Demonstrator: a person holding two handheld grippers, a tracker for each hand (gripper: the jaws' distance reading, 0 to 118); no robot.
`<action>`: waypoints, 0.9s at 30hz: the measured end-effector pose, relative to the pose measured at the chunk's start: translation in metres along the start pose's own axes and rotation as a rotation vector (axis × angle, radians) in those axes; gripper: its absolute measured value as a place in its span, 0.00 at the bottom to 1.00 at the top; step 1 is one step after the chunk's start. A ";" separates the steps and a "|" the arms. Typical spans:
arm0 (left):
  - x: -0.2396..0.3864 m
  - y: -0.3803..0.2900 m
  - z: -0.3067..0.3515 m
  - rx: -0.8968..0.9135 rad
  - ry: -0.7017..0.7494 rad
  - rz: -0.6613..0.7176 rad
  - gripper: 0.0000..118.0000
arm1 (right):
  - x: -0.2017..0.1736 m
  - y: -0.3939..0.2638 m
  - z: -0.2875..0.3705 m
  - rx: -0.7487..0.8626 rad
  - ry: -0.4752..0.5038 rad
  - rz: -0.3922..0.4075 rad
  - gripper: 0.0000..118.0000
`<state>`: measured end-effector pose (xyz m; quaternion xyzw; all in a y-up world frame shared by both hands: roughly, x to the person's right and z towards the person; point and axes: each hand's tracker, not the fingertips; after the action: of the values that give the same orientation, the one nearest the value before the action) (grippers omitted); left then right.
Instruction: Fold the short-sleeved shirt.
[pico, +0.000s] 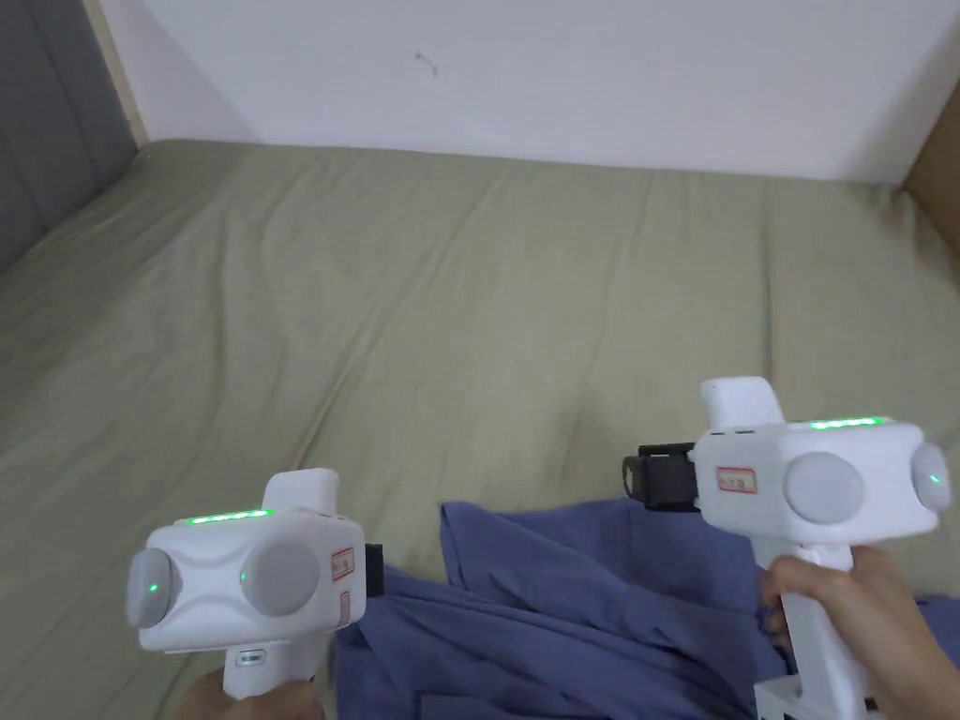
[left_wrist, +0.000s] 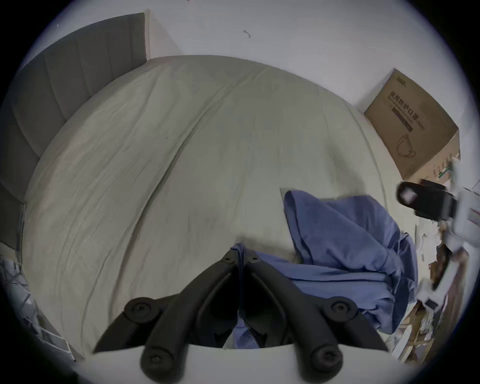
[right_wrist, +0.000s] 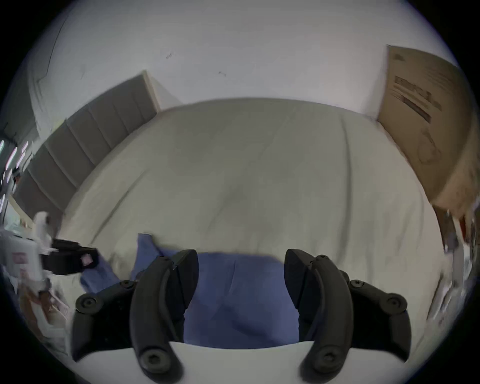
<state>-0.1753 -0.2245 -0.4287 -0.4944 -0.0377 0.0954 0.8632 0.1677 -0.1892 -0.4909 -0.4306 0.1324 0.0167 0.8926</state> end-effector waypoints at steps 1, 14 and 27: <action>-0.001 0.001 0.000 -0.001 -0.008 0.009 0.01 | 0.000 0.007 -0.014 -0.037 0.002 0.033 0.61; 0.007 0.000 0.015 -0.008 -0.007 -0.026 0.01 | 0.001 -0.009 -0.065 -0.280 0.035 0.088 0.00; -0.002 0.014 0.134 0.193 0.022 -0.113 0.01 | 0.045 0.025 0.144 0.093 -0.069 -0.108 0.00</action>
<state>-0.2005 -0.1040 -0.3727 -0.4070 -0.0468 0.0441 0.9112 0.2400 -0.0658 -0.4353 -0.3944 0.0790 -0.0228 0.9153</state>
